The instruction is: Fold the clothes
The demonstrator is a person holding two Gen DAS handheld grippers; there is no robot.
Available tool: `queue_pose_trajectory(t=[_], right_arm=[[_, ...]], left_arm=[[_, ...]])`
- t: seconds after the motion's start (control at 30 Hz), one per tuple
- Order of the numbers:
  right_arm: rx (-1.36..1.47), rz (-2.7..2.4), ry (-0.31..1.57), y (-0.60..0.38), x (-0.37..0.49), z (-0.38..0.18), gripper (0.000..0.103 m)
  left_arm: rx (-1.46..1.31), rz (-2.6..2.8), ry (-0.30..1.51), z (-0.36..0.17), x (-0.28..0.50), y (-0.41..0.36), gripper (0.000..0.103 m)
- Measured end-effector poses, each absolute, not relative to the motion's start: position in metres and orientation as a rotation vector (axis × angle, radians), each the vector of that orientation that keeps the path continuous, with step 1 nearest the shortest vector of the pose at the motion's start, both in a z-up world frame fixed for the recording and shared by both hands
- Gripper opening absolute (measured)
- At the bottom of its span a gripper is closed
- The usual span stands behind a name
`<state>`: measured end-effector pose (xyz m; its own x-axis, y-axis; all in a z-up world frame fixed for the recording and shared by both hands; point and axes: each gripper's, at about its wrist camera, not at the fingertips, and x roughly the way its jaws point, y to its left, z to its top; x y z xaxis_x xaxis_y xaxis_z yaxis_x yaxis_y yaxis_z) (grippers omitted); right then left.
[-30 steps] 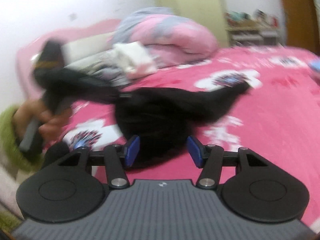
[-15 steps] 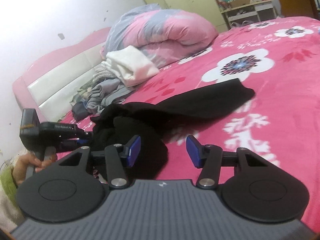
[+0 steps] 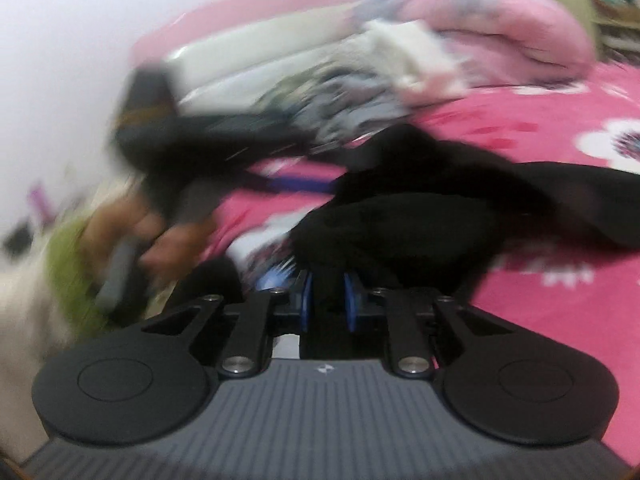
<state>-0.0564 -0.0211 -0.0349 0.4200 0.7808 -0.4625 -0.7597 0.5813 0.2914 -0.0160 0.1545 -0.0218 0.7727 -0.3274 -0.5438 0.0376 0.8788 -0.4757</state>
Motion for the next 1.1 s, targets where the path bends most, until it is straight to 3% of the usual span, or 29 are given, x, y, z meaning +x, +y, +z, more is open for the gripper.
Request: queue_pose_trajectory(t=[0.03,0.07,0.13,0.2,0.27,0.33,0.57,0.8,0.83,0.9,0.93,1.07,1.1], right_arm=[[0.001,0.986,0.609,-0.016,-0.062,-0.036,0.015],[-0.030,0.992,0.615,-0.014,-0.066,-0.037,0.016],[-0.068,0.997,0.630,-0.013,-0.072,-0.037,0.019],[-0.073,0.998,0.647,-0.023,-0.075,-0.034,0.023],[-0.071,0.985,0.649,-0.037,-0.076,-0.027,0.036],[-0.041,0.956,0.621,-0.056,-0.072,-0.017,0.051],[0.082,0.777,0.463,-0.100,-0.023,0.018,0.057],[-0.071,0.784,0.417,-0.036,0.026,0.013,0.060],[-0.096,0.785,0.421,-0.027,0.032,0.010,0.047],[-0.098,0.743,0.454,-0.022,0.044,0.007,0.006],[-0.093,0.723,0.466,-0.020,0.049,0.006,0.006],[0.031,0.667,0.422,-0.037,0.051,0.022,0.005],[0.021,0.653,0.407,-0.038,0.049,0.026,0.005]], left_arm=[[-0.471,-0.202,0.676,-0.025,-0.011,0.155,0.058],[-0.487,-0.199,0.689,-0.028,-0.006,0.158,0.037],[-0.538,-0.199,0.710,-0.032,0.002,0.164,0.011],[-0.594,-0.211,0.706,-0.033,0.008,0.173,0.010],[-0.610,-0.226,0.673,-0.027,0.009,0.179,0.007],[-0.629,-0.247,0.628,-0.019,0.010,0.185,0.006],[-0.632,-0.345,0.557,0.010,0.014,0.179,0.005],[-0.598,-0.463,0.527,0.028,0.011,0.155,0.006],[-0.588,-0.466,0.528,0.029,0.010,0.153,0.006],[-0.567,-0.448,0.534,0.026,0.008,0.154,0.006],[-0.562,-0.436,0.538,0.023,0.007,0.156,0.009],[-0.569,-0.398,0.554,0.011,-0.002,0.165,0.040],[-0.565,-0.400,0.559,0.010,-0.005,0.166,0.042]])
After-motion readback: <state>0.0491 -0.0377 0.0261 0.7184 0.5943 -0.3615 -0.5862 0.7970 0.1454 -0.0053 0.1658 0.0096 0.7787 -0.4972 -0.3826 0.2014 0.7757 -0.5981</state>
